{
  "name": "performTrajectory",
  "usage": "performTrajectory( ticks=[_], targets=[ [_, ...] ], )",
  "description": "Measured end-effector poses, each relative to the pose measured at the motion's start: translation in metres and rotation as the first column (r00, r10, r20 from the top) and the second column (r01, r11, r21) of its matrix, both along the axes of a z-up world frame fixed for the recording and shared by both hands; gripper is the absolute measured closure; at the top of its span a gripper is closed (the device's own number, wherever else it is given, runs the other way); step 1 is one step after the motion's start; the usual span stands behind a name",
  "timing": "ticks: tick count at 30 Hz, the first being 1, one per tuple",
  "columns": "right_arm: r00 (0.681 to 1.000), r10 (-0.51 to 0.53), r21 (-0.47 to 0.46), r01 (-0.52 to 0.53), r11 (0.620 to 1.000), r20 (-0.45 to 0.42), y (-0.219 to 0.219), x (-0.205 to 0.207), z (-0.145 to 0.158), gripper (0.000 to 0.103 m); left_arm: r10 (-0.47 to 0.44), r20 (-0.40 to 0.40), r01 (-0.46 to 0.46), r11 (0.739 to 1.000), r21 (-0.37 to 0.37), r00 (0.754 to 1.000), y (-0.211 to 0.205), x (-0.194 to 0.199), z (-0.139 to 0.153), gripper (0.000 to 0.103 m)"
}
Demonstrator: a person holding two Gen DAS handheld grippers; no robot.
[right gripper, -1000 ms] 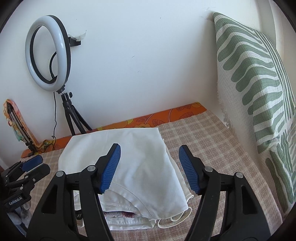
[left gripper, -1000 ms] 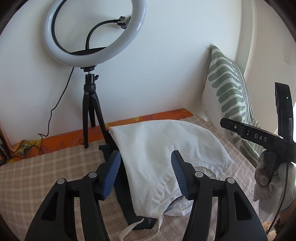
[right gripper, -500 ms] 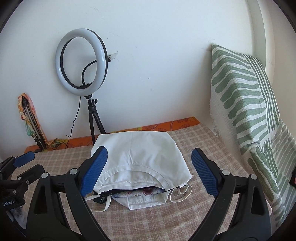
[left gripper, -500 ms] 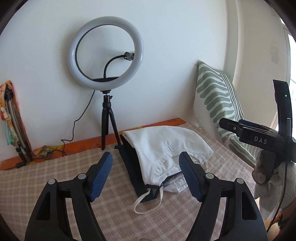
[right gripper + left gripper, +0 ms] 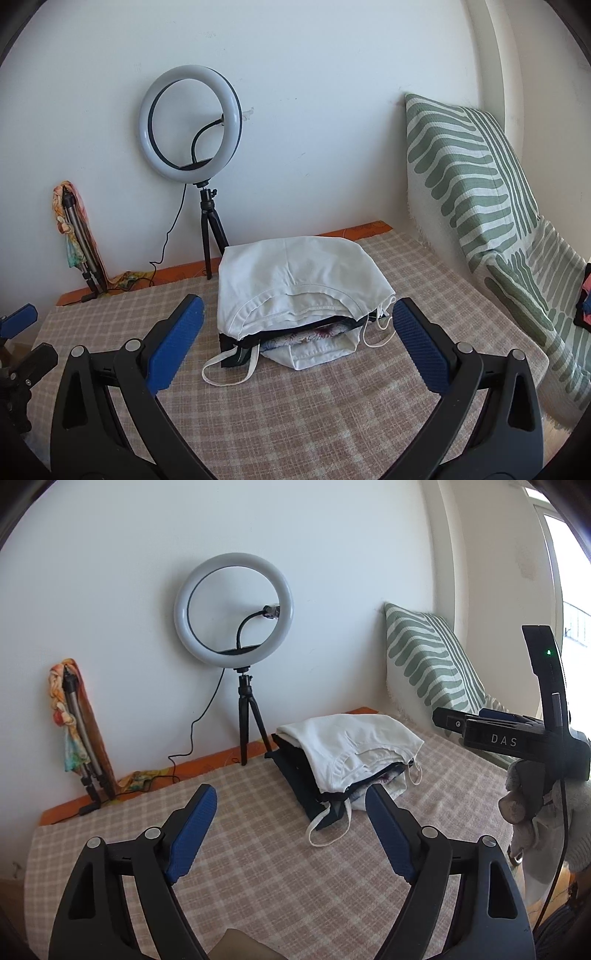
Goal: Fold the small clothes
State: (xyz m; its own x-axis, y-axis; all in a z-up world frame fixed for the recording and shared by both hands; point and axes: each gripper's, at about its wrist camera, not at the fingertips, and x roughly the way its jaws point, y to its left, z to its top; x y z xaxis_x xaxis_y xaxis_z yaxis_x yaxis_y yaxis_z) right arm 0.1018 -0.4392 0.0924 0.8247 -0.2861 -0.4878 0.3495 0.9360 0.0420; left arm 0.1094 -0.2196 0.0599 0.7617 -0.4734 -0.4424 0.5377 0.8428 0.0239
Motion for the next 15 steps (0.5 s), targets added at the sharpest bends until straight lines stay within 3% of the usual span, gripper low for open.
performTrajectory(
  ticks=[2,4,9,15],
  targets=[
    [1.0,-0.006,0.006,0.006,1.0,0.011,0.003,-0.006,-0.003,0.0,0.012,0.007,-0.012,1.0,0.006,1.0,0.004,-0.005,-0.003,0.006],
    [1.0,-0.013,0.008,0.013,1.0,0.023,0.006,-0.01,-0.007,0.0,0.016,0.022,-0.016,1.0,-0.009,1.0,0.009,-0.011,-0.005,0.0],
    [0.998,-0.05,0.001,0.05,0.999,0.034,0.006,-0.014,-0.016,0.0,0.038,0.073,-0.039,0.999,0.016,0.997,0.013,-0.021,-0.012,0.0],
    [0.996,-0.079,-0.048,0.081,0.996,0.05,0.008,-0.014,-0.019,0.0,0.039,0.062,-0.04,0.999,0.014,0.997,0.015,-0.021,-0.026,0.0]
  ],
)
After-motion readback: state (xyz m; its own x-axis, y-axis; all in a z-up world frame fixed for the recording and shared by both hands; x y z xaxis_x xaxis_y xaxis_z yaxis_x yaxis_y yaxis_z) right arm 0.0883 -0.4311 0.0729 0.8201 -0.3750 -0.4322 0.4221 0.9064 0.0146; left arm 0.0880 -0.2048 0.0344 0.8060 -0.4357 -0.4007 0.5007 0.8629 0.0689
